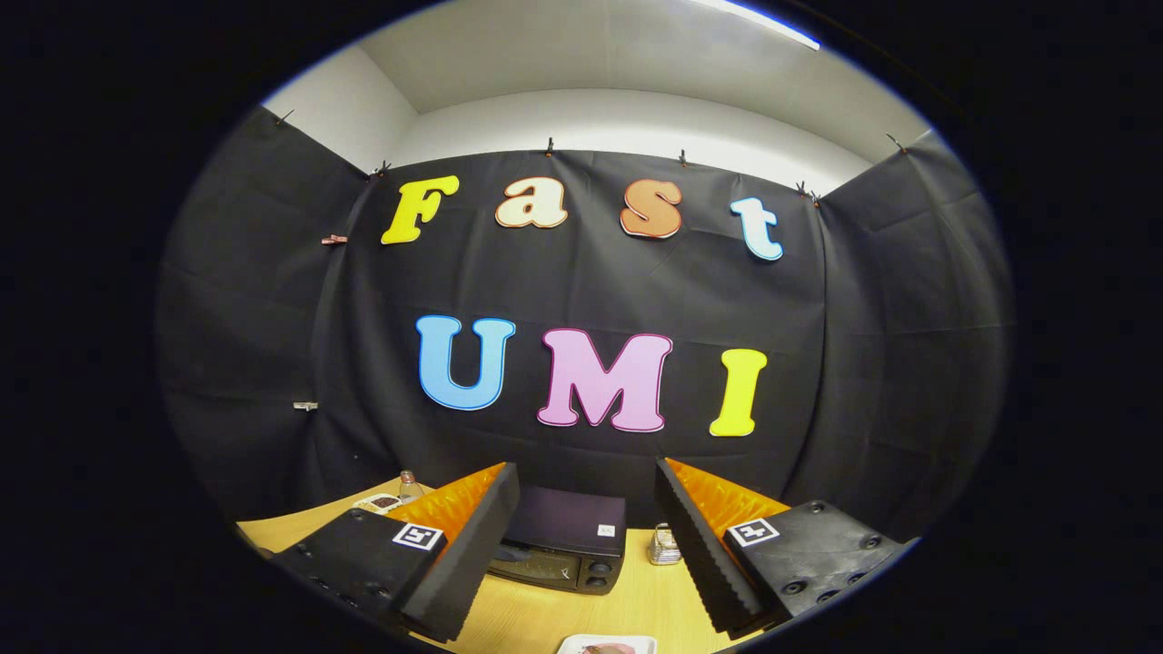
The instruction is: Open the toaster oven, put the food inside, and close the toaster oven door.
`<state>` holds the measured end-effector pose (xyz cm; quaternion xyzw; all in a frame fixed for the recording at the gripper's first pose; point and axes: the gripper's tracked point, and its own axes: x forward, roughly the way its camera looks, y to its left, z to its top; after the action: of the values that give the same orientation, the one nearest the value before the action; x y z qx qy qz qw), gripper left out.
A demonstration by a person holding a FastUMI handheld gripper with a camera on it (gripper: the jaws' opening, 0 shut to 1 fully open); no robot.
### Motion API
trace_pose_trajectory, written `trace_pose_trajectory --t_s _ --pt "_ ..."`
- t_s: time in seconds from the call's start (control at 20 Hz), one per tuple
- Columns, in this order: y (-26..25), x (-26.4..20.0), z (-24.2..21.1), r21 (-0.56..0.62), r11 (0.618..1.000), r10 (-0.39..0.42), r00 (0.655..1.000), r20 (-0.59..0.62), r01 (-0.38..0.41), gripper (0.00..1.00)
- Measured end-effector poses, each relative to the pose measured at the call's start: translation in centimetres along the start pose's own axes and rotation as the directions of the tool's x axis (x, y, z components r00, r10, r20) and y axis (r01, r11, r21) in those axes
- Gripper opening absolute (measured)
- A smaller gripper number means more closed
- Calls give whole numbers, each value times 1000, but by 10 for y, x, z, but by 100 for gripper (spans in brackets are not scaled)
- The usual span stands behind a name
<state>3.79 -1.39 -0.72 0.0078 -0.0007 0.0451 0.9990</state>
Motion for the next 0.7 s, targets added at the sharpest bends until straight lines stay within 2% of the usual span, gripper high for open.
trace_pose_trajectory --t_s 0.25,0.45,0.7 --pt "4 24 -17 44 999 16 1000 0 -16 97" --pt "27 53 -42 45 999 -8 1000 -7 9 97" --pt "69 103 -106 109 993 -30 996 -89 39 97"
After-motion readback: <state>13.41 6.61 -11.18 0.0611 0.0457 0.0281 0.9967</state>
